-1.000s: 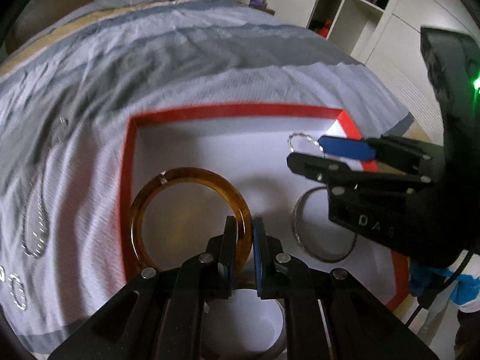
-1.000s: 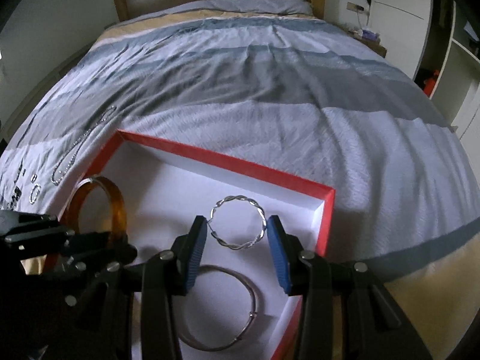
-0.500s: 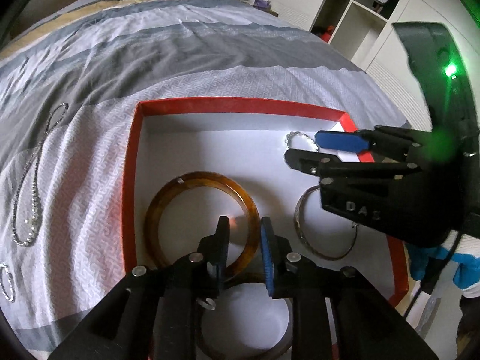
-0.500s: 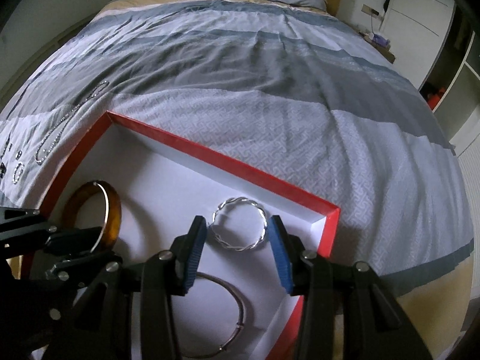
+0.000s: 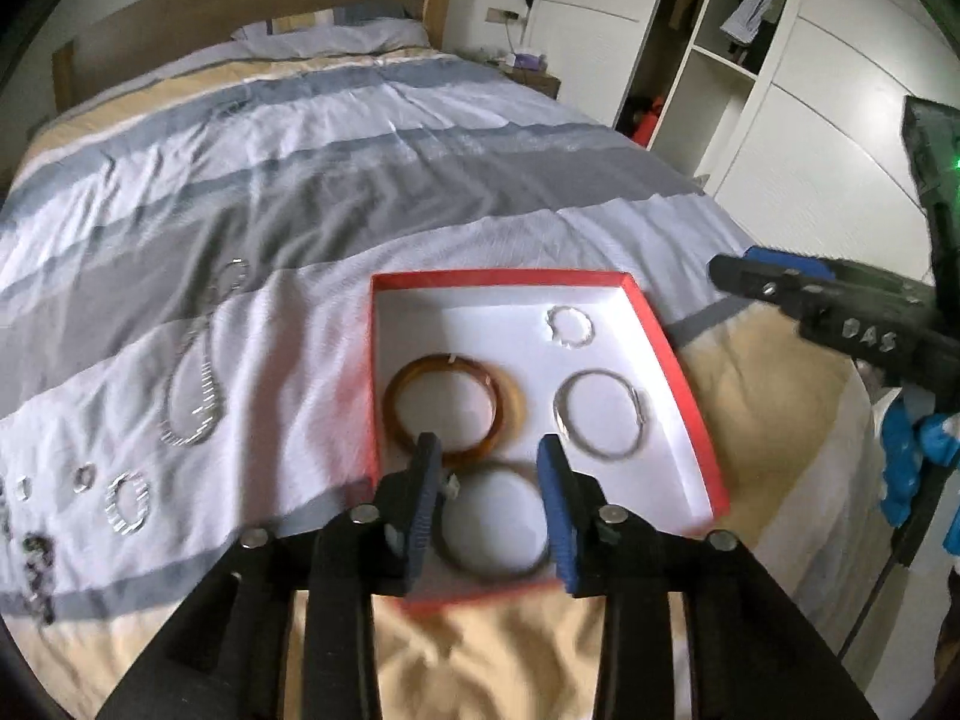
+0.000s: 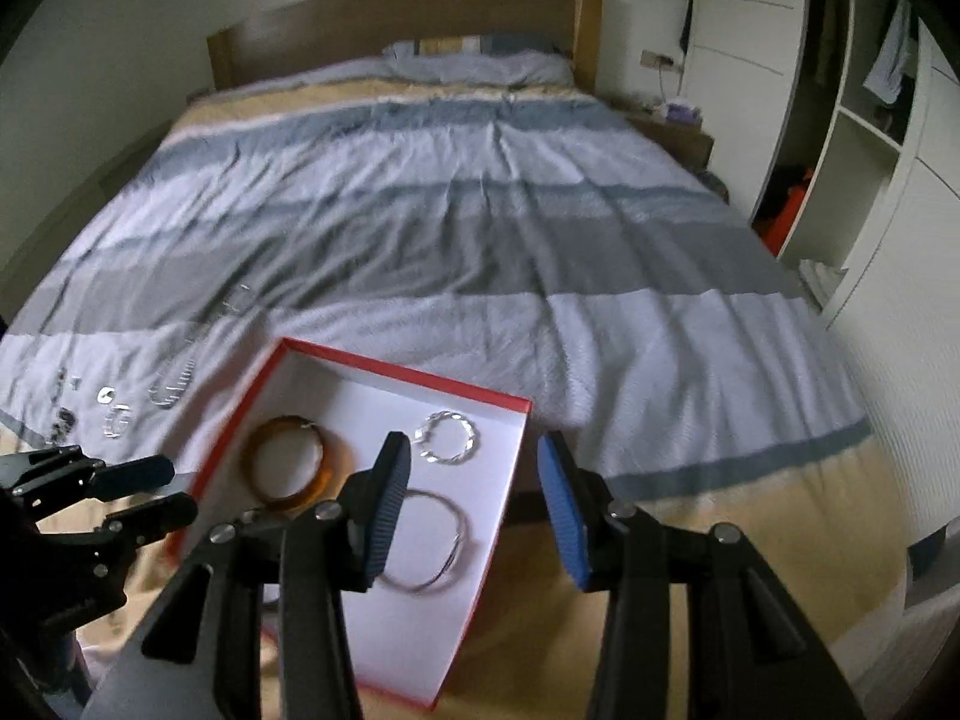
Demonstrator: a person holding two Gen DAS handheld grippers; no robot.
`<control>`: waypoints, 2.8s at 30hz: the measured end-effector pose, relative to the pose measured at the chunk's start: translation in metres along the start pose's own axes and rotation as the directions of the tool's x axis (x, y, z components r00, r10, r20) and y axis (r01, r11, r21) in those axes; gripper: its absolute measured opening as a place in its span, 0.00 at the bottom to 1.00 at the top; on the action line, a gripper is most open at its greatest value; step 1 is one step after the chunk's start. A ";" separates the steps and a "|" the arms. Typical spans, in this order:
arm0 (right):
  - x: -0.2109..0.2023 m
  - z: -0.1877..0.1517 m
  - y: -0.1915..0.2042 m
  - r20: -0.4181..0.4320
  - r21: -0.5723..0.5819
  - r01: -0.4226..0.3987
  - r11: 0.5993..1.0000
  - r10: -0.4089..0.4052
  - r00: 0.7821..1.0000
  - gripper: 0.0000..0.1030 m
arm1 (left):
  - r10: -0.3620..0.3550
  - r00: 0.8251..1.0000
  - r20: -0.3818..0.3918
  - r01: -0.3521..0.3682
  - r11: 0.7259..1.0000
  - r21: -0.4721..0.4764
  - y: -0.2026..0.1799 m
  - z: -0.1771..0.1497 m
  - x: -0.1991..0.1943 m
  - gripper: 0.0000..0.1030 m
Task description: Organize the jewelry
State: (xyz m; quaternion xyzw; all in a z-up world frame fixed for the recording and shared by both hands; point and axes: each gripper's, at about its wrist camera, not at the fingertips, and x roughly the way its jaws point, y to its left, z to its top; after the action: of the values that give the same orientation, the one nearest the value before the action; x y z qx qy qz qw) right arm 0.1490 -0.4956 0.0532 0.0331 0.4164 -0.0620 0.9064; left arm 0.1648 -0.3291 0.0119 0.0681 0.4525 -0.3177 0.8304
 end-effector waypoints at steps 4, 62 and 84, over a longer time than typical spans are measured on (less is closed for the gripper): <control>-0.041 -0.012 0.021 0.043 -0.011 -0.017 1.000 0.017 0.999 0.41 | 0.027 0.999 0.017 -0.027 1.000 -0.002 0.005 -0.023 -0.041 0.39; -0.072 -0.101 0.250 0.019 -0.133 -0.241 0.961 0.246 0.969 0.51 | 0.479 0.873 0.095 -0.407 0.822 -0.399 0.189 -0.189 -0.204 0.71; 0.098 -0.046 0.314 -0.149 -0.173 -0.352 0.920 0.329 0.933 0.51 | 0.413 0.910 0.014 -0.368 0.825 -0.429 0.308 -0.171 -0.116 0.77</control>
State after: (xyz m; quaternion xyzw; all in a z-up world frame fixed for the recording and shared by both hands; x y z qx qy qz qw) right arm 0.2219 -0.1883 -0.0488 0.0187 0.4607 0.1401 0.8762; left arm 0.1794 0.0364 -0.0488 -0.0365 0.4412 -0.0400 0.8958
